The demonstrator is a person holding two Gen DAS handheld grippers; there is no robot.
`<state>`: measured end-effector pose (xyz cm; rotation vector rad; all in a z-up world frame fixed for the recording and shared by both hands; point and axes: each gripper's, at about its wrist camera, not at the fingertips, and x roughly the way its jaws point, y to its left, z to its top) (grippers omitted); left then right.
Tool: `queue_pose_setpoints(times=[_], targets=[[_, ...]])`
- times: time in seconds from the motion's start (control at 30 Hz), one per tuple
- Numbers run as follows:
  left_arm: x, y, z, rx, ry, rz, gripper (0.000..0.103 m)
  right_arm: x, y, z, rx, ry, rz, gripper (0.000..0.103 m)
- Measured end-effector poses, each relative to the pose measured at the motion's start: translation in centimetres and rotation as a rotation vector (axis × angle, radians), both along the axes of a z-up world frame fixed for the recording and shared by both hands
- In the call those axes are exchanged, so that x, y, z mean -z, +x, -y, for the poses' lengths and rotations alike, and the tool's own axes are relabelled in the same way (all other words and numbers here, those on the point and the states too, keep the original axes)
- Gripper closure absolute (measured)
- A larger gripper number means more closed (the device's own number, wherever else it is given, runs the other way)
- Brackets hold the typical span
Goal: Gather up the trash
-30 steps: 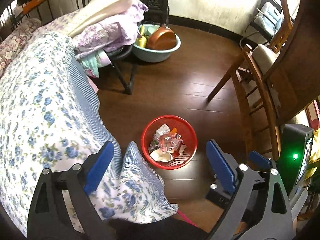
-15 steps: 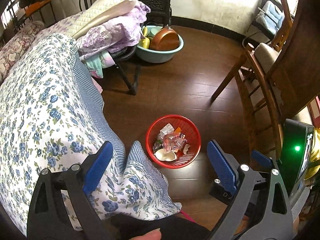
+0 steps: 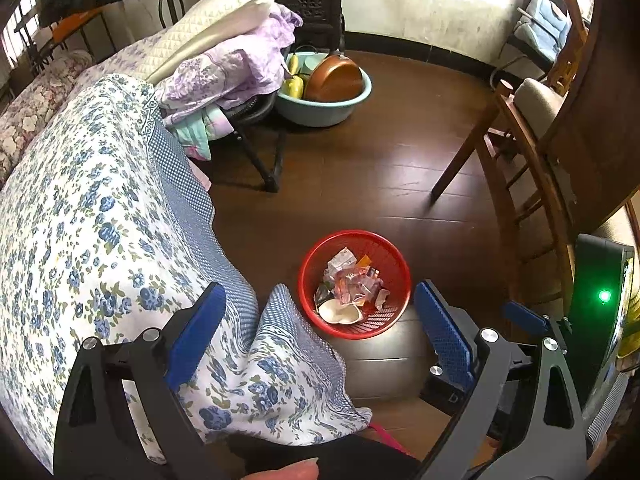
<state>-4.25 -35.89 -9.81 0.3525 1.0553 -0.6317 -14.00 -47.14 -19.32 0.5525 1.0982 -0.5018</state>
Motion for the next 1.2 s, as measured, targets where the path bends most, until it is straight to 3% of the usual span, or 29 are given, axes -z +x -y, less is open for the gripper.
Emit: queue_pose_setpoints(times=[1.2], targets=[[-0.06, -0.43, 0.17, 0.007, -0.001, -0.002, 0.011, 0.12, -0.02, -0.09, -0.002, 0.003, -0.003, 0.006]])
